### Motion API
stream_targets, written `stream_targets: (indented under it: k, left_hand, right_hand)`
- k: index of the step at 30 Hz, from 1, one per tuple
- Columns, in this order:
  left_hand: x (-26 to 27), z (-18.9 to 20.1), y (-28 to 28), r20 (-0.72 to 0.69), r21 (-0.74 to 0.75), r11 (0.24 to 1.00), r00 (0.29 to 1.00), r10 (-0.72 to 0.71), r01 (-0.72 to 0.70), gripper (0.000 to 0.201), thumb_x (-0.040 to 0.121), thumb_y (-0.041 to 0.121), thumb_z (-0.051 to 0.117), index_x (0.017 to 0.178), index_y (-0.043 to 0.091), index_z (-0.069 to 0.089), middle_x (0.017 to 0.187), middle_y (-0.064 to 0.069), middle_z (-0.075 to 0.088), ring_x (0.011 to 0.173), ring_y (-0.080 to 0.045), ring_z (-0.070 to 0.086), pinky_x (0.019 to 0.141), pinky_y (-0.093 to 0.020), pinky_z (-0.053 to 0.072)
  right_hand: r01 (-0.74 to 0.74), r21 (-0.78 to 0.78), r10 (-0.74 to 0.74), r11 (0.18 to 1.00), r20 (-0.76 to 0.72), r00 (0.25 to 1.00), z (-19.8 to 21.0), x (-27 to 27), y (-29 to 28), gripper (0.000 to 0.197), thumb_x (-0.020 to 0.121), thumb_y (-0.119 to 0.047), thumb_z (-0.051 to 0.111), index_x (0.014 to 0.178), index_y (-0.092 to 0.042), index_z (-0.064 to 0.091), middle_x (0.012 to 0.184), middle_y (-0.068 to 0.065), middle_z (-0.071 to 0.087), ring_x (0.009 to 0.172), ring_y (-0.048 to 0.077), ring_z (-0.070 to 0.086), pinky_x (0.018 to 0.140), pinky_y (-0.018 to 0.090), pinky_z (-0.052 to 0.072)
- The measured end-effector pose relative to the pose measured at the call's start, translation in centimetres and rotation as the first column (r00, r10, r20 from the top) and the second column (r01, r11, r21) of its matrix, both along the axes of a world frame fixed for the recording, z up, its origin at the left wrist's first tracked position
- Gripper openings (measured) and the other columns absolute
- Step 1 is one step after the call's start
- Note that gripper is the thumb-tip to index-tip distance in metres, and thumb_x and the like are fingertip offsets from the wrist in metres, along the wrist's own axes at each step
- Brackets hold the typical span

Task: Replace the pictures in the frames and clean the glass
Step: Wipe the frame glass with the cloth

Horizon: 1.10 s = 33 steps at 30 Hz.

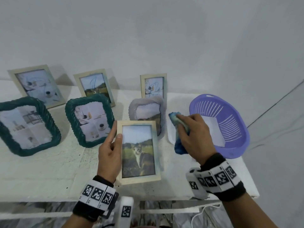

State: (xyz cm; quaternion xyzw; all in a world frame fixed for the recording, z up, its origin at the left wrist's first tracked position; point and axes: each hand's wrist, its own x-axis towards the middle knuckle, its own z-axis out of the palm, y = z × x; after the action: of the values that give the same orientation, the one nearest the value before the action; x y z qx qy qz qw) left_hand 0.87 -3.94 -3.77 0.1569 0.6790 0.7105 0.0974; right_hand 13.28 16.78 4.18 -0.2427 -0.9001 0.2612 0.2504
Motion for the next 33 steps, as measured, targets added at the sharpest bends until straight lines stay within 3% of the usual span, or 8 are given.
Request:
stream_targets:
  k: [7,10,17,20,24,28,30,33]
  left_hand:
    - [0.4,1.4,0.3,-0.038,0.002,0.999,0.999,0.034,-0.034,0.045,0.103,0.01,0.044,0.146,0.021,0.042,0.092,0.044,0.062,0.08,0.013,0.056,0.078,-0.011,0.049]
    - [0.6,1.9,0.4,-0.051,0.019,0.999,0.998,0.038,-0.037,0.045,0.103,0.007,0.043,0.147,0.018,0.04,0.105,0.045,0.061,0.088,0.019,0.057,0.079,-0.005,0.047]
    - [1.1,2.7,1.0,-0.028,0.044,0.998,0.998,0.053,-0.052,0.046,0.102,0.011,0.045,0.146,0.022,0.044,0.125,0.017,0.062,0.1,0.007,0.063,0.083,-0.013,0.052]
    - [1.2,2.7,1.1,-0.024,0.057,0.995,0.996,0.08,-0.079,0.045,0.102,0.012,0.046,0.144,0.028,0.047,0.104,0.012,0.072,0.086,-0.005,0.066,0.076,-0.02,0.054]
    - [1.0,3.0,1.2,-0.012,0.058,0.992,0.994,0.111,-0.11,0.031,0.1,0.02,0.052,0.126,0.038,0.055,0.083,-0.026,0.061,0.074,-0.025,0.055,0.071,-0.039,0.047]
    - [1.3,3.6,1.9,-0.018,0.06,0.992,0.993,0.113,-0.111,0.019,0.1,0.015,0.051,0.117,0.023,0.051,0.073,-0.005,0.068,0.068,-0.015,0.061,0.064,-0.029,0.048]
    - [1.7,4.1,2.6,0.003,0.071,0.995,0.997,0.075,-0.075,0.018,0.1,0.012,0.05,0.117,0.017,0.049,0.07,0.003,0.07,0.065,-0.008,0.064,0.06,-0.024,0.052]
    - [2.4,4.5,3.7,0.097,0.059,0.998,0.995,-0.032,0.027,0.015,0.102,0.014,0.048,0.116,0.019,0.049,0.074,0.011,0.073,0.067,-0.002,0.066,0.06,-0.02,0.054]
  right_hand:
    - [-0.071,0.485,-0.146,0.872,0.396,0.907,-5.0,-4.7,3.0,0.041,0.064,-0.003,0.073,0.101,0.007,0.061,0.091,0.022,0.056,0.076,0.036,0.053,0.061,0.042,0.049]
    - [-0.16,0.572,-0.267,0.804,0.588,0.763,-5.9,-6.0,3.2,0.053,0.08,-0.016,0.062,0.125,0.005,0.046,0.114,0.018,0.053,0.099,0.03,0.05,0.081,0.036,0.046]
    - [-0.187,0.488,-0.251,0.853,0.697,0.672,-7.7,-6.4,4.0,0.034,0.093,-0.017,0.048,0.121,0.003,0.044,0.117,0.018,0.051,0.102,0.026,0.055,0.085,0.029,0.046]
    - [-0.143,0.434,-0.199,0.89,0.65,0.733,-6.8,-5.0,2.9,0.036,0.093,-0.014,0.042,0.125,0.002,0.039,0.12,0.021,0.05,0.106,0.032,0.052,0.091,0.034,0.046]
    - [-0.117,0.276,-0.022,0.954,0.453,0.891,-4.7,-1.3,-0.1,0.023,0.092,-0.005,0.042,0.112,-0.005,0.051,0.108,0.015,0.055,0.092,0.029,0.055,0.08,0.035,0.048]
    - [0.033,-0.005,-0.033,0.999,0.028,0.999,-3.5,1.3,-1.6,0.019,0.097,-0.011,0.044,0.103,-0.006,0.061,0.088,0.009,0.065,0.076,0.025,0.061,0.066,0.035,0.05]
    - [-0.087,-0.527,0.027,0.845,-0.121,0.992,-2.3,2.0,-2.6,0.028,0.104,-0.022,0.039,0.11,-0.01,0.063,0.094,0.008,0.07,0.086,0.023,0.066,0.076,0.04,0.056]
    - [-0.285,-0.907,-0.022,0.31,-0.307,0.952,-1.9,2.5,-4.0,0.036,0.102,-0.035,0.042,0.11,-0.007,0.064,0.105,0.019,0.068,0.098,0.036,0.064,0.089,0.055,0.051]
